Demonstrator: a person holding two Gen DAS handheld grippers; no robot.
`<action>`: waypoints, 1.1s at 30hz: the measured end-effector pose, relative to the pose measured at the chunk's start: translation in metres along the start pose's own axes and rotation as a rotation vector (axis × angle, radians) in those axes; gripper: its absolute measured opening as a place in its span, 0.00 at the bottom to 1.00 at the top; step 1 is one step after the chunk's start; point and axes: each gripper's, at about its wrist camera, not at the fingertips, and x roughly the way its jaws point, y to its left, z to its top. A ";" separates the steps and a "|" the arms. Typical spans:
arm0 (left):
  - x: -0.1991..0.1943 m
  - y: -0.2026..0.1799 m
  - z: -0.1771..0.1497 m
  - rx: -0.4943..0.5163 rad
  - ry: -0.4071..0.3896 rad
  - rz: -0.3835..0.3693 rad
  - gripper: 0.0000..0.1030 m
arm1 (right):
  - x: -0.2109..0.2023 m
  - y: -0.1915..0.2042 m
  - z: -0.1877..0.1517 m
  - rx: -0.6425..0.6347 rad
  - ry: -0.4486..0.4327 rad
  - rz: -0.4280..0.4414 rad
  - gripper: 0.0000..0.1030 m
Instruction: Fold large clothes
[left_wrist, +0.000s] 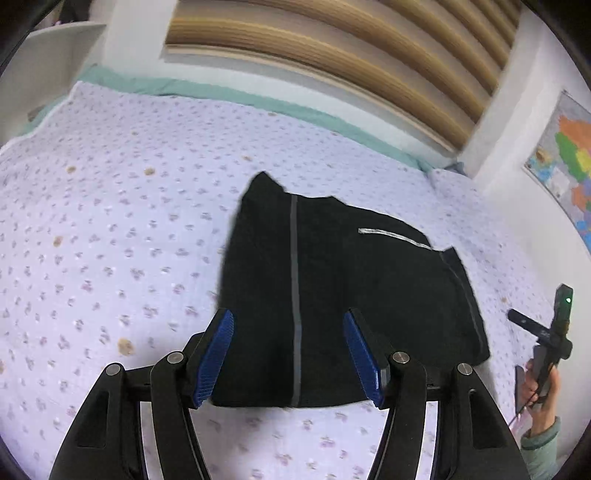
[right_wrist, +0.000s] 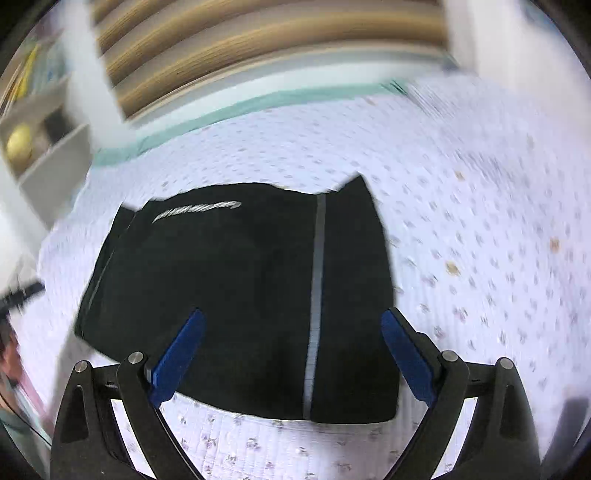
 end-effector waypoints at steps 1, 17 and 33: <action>0.006 0.006 0.004 -0.017 0.005 0.007 0.62 | 0.004 -0.015 0.002 0.049 0.020 0.023 0.95; 0.111 0.057 0.035 -0.215 0.045 -0.081 0.62 | 0.087 -0.060 -0.011 0.116 0.126 -0.019 0.95; 0.201 0.075 0.039 -0.375 0.292 -0.384 0.76 | 0.146 -0.094 0.000 0.275 0.215 0.250 1.00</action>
